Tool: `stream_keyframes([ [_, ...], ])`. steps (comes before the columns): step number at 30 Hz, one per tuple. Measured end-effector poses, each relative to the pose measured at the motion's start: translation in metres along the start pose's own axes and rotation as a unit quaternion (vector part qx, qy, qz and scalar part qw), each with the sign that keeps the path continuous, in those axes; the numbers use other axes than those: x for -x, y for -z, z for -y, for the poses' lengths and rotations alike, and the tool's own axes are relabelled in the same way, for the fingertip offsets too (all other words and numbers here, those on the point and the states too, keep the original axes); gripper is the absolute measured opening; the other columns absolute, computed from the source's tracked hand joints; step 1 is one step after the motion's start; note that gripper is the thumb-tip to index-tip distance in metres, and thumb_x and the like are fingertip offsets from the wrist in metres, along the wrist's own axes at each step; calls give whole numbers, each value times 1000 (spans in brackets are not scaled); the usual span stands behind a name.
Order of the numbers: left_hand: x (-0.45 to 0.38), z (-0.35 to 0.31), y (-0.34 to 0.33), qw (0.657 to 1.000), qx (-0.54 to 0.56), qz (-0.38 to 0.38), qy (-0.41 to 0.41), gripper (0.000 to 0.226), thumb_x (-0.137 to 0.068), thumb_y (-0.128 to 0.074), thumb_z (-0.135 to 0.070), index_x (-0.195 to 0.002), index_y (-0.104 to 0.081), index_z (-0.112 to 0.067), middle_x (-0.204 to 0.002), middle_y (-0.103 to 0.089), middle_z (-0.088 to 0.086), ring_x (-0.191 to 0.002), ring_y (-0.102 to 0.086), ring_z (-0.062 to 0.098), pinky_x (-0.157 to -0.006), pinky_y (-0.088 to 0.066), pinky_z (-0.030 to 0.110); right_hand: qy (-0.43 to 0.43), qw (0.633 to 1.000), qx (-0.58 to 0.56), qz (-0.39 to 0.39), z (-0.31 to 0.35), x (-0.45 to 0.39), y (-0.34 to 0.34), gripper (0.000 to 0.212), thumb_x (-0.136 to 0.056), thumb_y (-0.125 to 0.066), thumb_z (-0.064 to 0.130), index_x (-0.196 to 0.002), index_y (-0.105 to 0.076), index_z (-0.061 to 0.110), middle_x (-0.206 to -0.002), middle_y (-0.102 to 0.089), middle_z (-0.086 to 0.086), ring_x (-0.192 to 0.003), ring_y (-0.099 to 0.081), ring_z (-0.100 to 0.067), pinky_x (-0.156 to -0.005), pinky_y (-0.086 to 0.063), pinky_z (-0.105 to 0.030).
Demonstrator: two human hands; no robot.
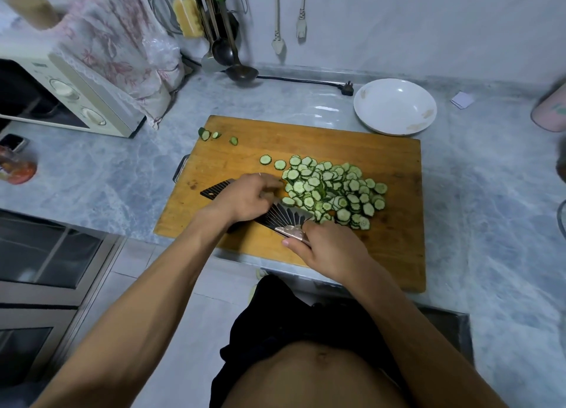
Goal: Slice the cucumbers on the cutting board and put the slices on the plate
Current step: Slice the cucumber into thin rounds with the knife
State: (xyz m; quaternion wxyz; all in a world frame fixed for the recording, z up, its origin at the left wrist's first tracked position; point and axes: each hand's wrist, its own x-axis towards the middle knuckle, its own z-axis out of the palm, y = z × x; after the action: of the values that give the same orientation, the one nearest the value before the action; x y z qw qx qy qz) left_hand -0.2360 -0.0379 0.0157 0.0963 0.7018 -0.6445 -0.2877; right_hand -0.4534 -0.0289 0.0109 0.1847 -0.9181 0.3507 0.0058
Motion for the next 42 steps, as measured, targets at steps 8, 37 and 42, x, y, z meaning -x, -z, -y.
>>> stream_keyframes([
  [8,15,-10,3,998,4,-46,-52,35,-87,-51,1,-102,-77,-18,-114,-71,0,-110,-61,17,-92,-44,21,6,1000,-5,-2,3,-5,3,46,-100,-37,58,-86,-45,15,-68,-47,2,-61,-47,-20,-46,-26,-31],
  [37,52,59,-87,938,107,-323,63,34,-83,-75,-32,-113,-73,-14,-113,-68,0,-105,-62,18,-92,-51,33,-141,908,-394,29,6,-7,9,71,-101,-38,54,-81,-55,-11,-55,-51,-10,-43,-46,-19,-48,-40,-26],
  [42,43,53,-97,924,114,-358,69,29,-87,-74,-22,-114,-71,-12,-112,-67,1,-102,-62,19,-85,-52,30,-143,917,-371,36,13,-7,2,75,-97,-39,61,-85,-55,-10,-58,-47,-9,-45,-42,-16,-54,-38,-33],
])
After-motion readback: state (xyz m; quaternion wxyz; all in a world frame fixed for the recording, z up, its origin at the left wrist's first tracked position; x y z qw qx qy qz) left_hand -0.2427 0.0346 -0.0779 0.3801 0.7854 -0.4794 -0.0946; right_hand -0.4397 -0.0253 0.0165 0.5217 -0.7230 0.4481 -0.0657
